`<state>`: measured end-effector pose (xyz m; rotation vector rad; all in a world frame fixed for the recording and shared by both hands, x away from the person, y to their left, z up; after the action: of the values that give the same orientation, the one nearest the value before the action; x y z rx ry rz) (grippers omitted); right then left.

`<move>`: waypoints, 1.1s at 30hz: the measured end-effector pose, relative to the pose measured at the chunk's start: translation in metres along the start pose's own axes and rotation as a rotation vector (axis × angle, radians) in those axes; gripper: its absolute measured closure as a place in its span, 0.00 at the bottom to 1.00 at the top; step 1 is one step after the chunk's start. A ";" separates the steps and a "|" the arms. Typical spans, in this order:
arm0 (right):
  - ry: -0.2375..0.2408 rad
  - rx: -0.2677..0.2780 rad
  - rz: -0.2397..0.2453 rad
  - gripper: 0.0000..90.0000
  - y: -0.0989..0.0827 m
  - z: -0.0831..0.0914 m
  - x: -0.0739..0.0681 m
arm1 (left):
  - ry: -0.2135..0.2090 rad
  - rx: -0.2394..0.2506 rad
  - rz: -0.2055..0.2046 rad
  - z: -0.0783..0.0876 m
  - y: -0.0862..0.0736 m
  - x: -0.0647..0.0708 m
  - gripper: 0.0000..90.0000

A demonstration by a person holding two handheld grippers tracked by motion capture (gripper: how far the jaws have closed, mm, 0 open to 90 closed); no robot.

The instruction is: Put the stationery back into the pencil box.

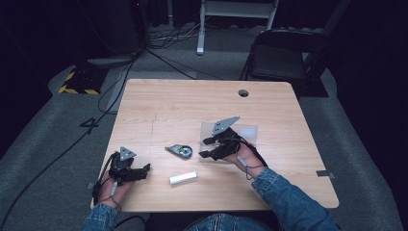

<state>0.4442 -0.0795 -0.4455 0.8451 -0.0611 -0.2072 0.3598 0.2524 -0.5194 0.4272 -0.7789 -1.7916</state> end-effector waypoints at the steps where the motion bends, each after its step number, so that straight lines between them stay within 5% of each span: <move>1: 0.001 -0.003 -0.003 0.47 0.001 -0.001 0.000 | 0.000 0.000 0.000 0.000 0.000 0.000 0.17; 33: -0.030 -0.066 -0.008 0.44 0.035 -0.046 0.012 | 0.001 0.000 0.006 -0.001 0.000 0.001 0.17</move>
<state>0.4671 -0.0260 -0.4502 0.7767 -0.0784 -0.2277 0.3602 0.2515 -0.5195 0.4254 -0.7781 -1.7852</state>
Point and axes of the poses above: each handheld gripper's, and its own axes: z roughly backward along the jaws, y roughly out of its top, x roughly to its right, the point moved 2 cm from there along -z, roughly forward along the jaws, and after that the axes turned 5 degrees about z, right-handed, at the moved point
